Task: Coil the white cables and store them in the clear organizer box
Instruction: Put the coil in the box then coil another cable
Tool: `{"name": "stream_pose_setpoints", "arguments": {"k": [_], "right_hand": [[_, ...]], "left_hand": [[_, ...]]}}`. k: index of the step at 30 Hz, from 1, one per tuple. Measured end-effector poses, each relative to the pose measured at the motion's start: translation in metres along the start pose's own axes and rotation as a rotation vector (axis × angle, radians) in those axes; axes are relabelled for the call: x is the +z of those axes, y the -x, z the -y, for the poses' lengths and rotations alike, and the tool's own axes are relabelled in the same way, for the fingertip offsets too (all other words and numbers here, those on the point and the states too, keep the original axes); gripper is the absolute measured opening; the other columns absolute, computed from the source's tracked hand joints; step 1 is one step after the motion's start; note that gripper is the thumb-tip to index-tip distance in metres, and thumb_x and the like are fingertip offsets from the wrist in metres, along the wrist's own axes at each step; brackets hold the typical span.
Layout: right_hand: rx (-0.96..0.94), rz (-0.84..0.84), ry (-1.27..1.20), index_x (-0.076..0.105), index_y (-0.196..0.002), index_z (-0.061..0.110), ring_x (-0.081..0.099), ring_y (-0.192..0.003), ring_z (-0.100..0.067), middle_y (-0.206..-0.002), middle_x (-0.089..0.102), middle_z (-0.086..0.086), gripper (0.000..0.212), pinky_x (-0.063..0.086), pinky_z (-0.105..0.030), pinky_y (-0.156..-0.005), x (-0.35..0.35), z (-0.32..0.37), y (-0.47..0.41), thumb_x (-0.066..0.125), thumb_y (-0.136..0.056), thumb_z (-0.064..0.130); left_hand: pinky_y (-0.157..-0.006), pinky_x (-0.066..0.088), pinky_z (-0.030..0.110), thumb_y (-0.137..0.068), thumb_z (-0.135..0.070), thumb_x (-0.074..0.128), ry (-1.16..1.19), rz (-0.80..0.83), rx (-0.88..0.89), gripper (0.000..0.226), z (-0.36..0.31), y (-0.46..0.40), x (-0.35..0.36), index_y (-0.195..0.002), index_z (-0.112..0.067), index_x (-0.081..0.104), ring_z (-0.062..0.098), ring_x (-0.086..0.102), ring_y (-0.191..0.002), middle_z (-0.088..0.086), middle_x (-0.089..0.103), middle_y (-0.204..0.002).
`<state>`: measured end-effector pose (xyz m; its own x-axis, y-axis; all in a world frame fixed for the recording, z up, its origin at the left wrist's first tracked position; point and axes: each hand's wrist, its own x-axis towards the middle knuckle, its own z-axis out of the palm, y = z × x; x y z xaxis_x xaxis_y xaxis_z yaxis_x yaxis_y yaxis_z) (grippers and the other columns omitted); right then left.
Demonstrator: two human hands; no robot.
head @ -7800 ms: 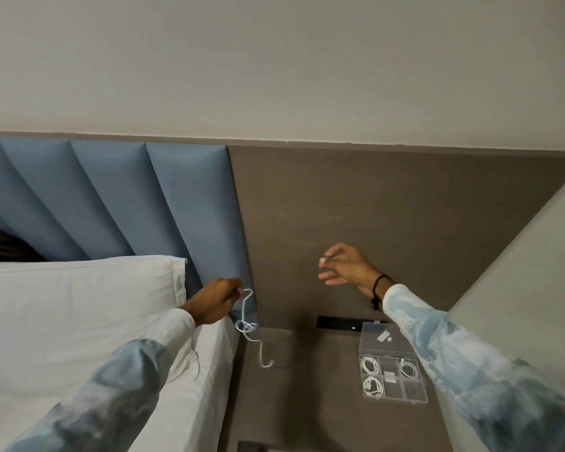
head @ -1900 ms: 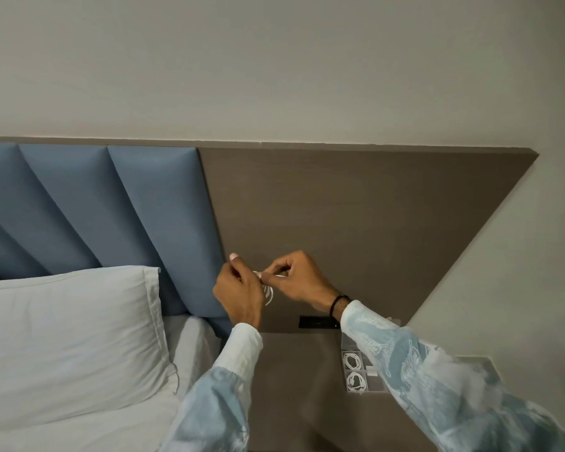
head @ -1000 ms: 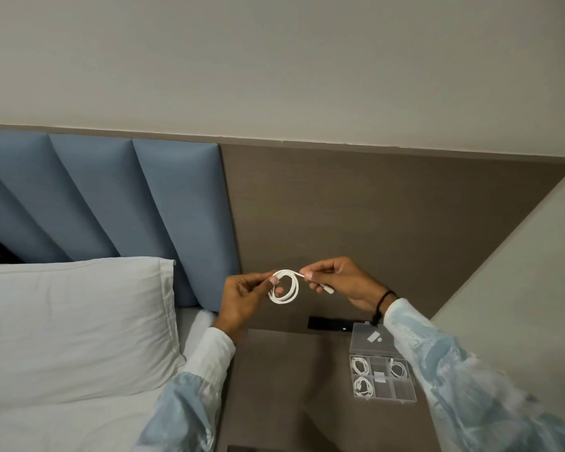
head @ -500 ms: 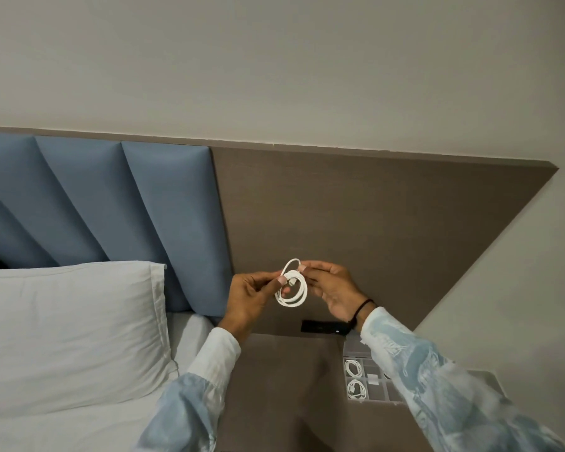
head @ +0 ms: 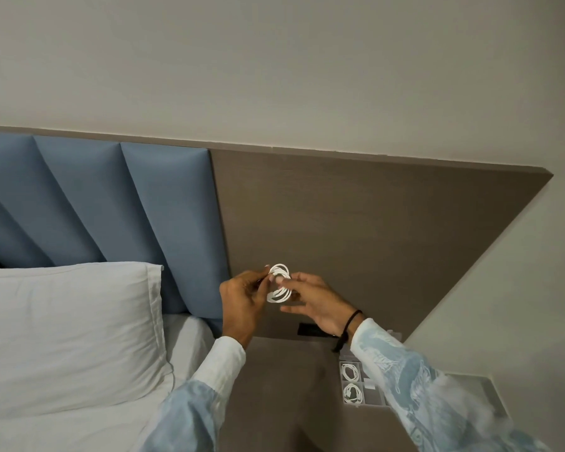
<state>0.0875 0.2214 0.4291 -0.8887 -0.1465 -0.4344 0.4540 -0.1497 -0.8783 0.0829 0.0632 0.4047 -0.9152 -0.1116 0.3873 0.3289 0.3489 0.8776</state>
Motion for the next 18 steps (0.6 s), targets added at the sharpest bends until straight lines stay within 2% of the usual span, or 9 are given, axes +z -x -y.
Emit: {"name": "stream_pose_setpoints", "arguments": {"k": [2, 4, 8, 10, 13, 16, 18], "right_hand": [[-0.067, -0.061, 0.074, 0.066, -0.114, 0.003, 0.07, -0.094, -0.02, -0.103, 0.073, -0.009, 0.031, 0.06, -0.038, -0.083, 0.006, 0.0, 0.0, 0.078, -0.087, 0.012], [-0.087, -0.112, 0.098, 0.066, -0.108, 0.007, 0.069, -0.087, -0.018, -0.096, 0.071, -0.007, 0.025, 0.059, -0.031, -0.073, 0.009, 0.0, -0.001, 0.077, -0.085, 0.006], [-0.084, -0.265, 0.178, 0.063, -0.087, 0.022, 0.061, -0.076, -0.011, -0.081, 0.067, 0.002, 0.014, 0.048, -0.026, -0.057, 0.018, -0.003, -0.005, 0.073, -0.079, 0.016], [-0.089, -0.323, 0.191, 0.061, -0.088, 0.022, 0.062, -0.074, -0.013, -0.081, 0.067, 0.0, 0.018, 0.049, -0.027, -0.055, 0.02, -0.006, -0.008, 0.073, -0.075, 0.02], [-0.026, -0.303, 0.209, 0.057, -0.097, 0.018, 0.064, -0.063, -0.015, -0.081, 0.07, -0.005, 0.038, 0.059, -0.029, -0.055, 0.019, -0.007, -0.007, 0.082, -0.069, 0.02], [-0.04, -0.23, 0.332, 0.064, -0.09, 0.012, 0.063, -0.051, -0.012, -0.071, 0.069, -0.005, 0.025, 0.063, -0.035, -0.06, 0.01, -0.008, -0.003, 0.08, -0.072, 0.008], [-0.229, -0.236, 0.657, 0.074, -0.085, 0.014, 0.066, -0.055, -0.01, -0.068, 0.072, 0.002, 0.012, 0.063, -0.034, -0.066, 0.0, -0.006, -0.001, 0.076, -0.075, 0.009]], "left_hand": [[-0.07, 0.055, 0.009, -0.087, -0.007, 0.077, -0.017, -0.007, 0.038, 0.016, -0.003, 0.001, 0.0, -0.102, -0.007, 0.081, -0.009, 0.071, -0.077, -0.016, 0.073, -0.087], [-0.071, 0.053, 0.006, -0.086, -0.007, 0.078, -0.034, -0.019, 0.07, 0.017, -0.006, 0.002, 0.0, -0.103, -0.006, 0.081, -0.012, 0.07, -0.079, -0.01, 0.076, -0.091], [-0.074, 0.057, 0.013, -0.085, -0.004, 0.078, -0.081, -0.023, 0.185, 0.016, -0.013, 0.008, 0.001, -0.101, -0.005, 0.081, 0.002, 0.073, -0.078, 0.001, 0.08, -0.094], [-0.079, 0.055, 0.01, -0.084, -0.001, 0.078, -0.105, -0.046, 0.214, 0.018, -0.014, 0.011, 0.003, -0.101, -0.005, 0.081, 0.007, 0.073, -0.082, 0.003, 0.08, -0.097], [-0.084, 0.051, 0.007, -0.083, 0.0, 0.079, -0.152, -0.103, 0.226, 0.018, -0.01, 0.01, 0.001, -0.101, -0.004, 0.081, 0.009, 0.073, -0.085, 0.004, 0.08, -0.099], [-0.085, 0.055, 0.013, -0.083, -0.001, 0.079, -0.21, -0.123, 0.24, 0.018, -0.002, 0.007, -0.005, -0.101, -0.003, 0.081, 0.011, 0.074, -0.085, 0.006, 0.08, -0.1], [-0.083, 0.058, 0.021, -0.085, -0.004, 0.079, -0.159, -0.144, 0.154, 0.015, 0.003, 0.002, -0.01, -0.1, -0.004, 0.081, 0.011, 0.074, -0.084, 0.006, 0.08, -0.099]]}}
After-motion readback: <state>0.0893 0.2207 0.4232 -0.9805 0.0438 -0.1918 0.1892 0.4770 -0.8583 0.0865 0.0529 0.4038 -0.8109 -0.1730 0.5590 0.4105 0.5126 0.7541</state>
